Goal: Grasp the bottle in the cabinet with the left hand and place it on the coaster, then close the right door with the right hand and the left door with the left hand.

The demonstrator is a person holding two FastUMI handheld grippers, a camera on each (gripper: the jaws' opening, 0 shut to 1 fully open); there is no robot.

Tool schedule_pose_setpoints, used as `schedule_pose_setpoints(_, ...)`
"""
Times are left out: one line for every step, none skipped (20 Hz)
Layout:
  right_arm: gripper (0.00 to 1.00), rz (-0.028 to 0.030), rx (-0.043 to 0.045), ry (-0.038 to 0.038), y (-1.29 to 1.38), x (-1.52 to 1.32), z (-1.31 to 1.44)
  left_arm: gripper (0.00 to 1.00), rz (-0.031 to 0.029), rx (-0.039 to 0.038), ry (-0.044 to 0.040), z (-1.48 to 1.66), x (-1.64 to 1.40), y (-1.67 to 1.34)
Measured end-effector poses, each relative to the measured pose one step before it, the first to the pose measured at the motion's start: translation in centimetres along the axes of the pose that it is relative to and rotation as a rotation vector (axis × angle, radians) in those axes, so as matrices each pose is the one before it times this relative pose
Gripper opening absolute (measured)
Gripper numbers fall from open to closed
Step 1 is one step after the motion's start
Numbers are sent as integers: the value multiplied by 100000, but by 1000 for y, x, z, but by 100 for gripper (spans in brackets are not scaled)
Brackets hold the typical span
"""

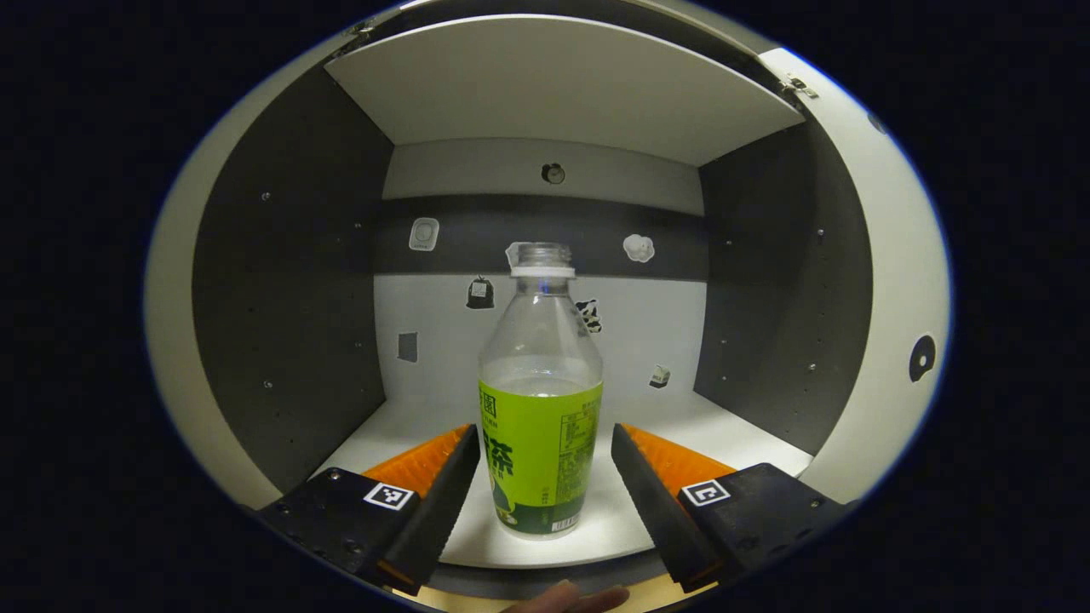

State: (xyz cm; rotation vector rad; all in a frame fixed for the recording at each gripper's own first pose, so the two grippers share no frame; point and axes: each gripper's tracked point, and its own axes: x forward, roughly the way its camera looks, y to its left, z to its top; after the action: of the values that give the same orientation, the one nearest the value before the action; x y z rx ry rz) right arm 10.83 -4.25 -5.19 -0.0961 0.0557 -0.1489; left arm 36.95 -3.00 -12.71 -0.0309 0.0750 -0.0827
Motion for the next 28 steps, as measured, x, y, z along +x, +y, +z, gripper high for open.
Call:
schedule_pose_setpoints(97, -598, -677, 583, -136, -103, -355, 99, 1932, 211, -371, 147, 466, 499)
schedule_pose_setpoints(97, 231, -126, 388, 8, -151, -200, 96, 3381, -1573, -978, 351, 183, 772)
schedule_pose_setpoints(97, 744, 451, 604, 116, -300, -254, 90, 665, -2106, 102, -105, 114, 15)
schedule_pose_setpoints(94, 588, 727, 323, 83, -345, -103, 80, -2315, -2083, 999, 120, -412, -227)
schedule_pose_setpoints(96, 252, 539, 101, -92, -296, -85, 80, -1080, -1140, 744, 47, -807, -153)
schedule_pose_setpoints(96, 430, 427, 126, -24, -389, -35, 80, 525, -356, 255, 179, -759, 154)
schedule_pose_setpoints(96, 567, 307, 140, 3, -328, -97, 80, 428, -36, 91, 173, -1074, 173)
schedule_pose_setpoints(96, 385, 289, 130, -48, -399, 1, 80, -91, 477, -721, 420, -1108, 56)
schedule_pose_setpoints(96, 569, 130, -91, -17, -458, 4, 80, 712, 684, -1109, 482, -959, 268)
schedule_pose_setpoints(94, 589, 146, -498, 55, -488, 104, 80, 1017, 452, -754, 439, -1071, 332)
schedule_pose_setpoints(94, 563, 275, -266, 5, -422, 8, 80, 536, 383, -943, 376, -1134, 78)
schedule_pose_setpoints(94, 562, 515, 453, 57, -512, -98, 80, 576, 373, -570, 369, -1250, 95)
schedule_pose_setpoints(94, 831, 495, 295, 142, -728, -60, 80, 421, 318, 126, 154, -1276, 163)
schedule_pose_setpoints(94, 1235, 377, -348, 159, -782, 120, 80, 233, 315, 295, 228, -1400, 32)
schedule_pose_setpoints(94, 1781, 154, -444, 292, -849, 109, 80, 326, 471, -487, 383, -1562, 168)
schedule_pose_setpoints(94, 1333, -6, -430, 178, -818, 40, 80, 947, 675, -732, 349, -1299, 269)
schedule_pose_setpoints(94, 982, -279, -331, -9, -834, 14, 80, 1245, 408, -924, 373, -1633, 160)
schedule_pose_setpoints(94, 753, -460, 77, 35, -771, -33, 80, 612, 265, -499, 325, -1601, 71)
schedule_pose_setpoints(94, 919, -51, 24, -21, -894, -109, 80, -43, 478, 22, 79, -1570, -212)
schedule_pose_setpoints(94, 1191, 390, -183, 96, -815, 10, 80, -8, 872, -246, 245, -1609, -136)
schedule_pose_setpoints(94, 1306, 625, -420, 94, -807, -35, 80, 94, 778, -549, 330, -1539, -122)
schedule_pose_setpoints(96, 978, 723, -214, 15, -639, -24, 80, 152, 806, -89, 180, -1632, -187)
schedule_pose_setpoints(96, 486, 863, -166, -126, -617, -144, 80, 22, 490, 322, 22, -1485, -249)
schedule_pose_setpoints(96, 523, 820, 9, -67, -587, -163, 80, -153, 282, 195, 68, -1648, -266)
schedule_pose_setpoints(96, 678, 855, 150, -22, -544, -209, 80, 61, -40, 348, 45, -1512, -231)
schedule_pose_setpoints(96, 687, 782, 115, 0, -563, -147, 80, 318, -328, 17, 102, -1568, -136)
schedule_pose_setpoints(94, 460, 676, 148, 4, -553, -164, 80, 240, -622, -107, -19, -1508, -220)
schedule_pose_setpoints(94, 335, 577, -257, -52, -506, -60, 80, -65, -373, -829, 88, -1371, -268)
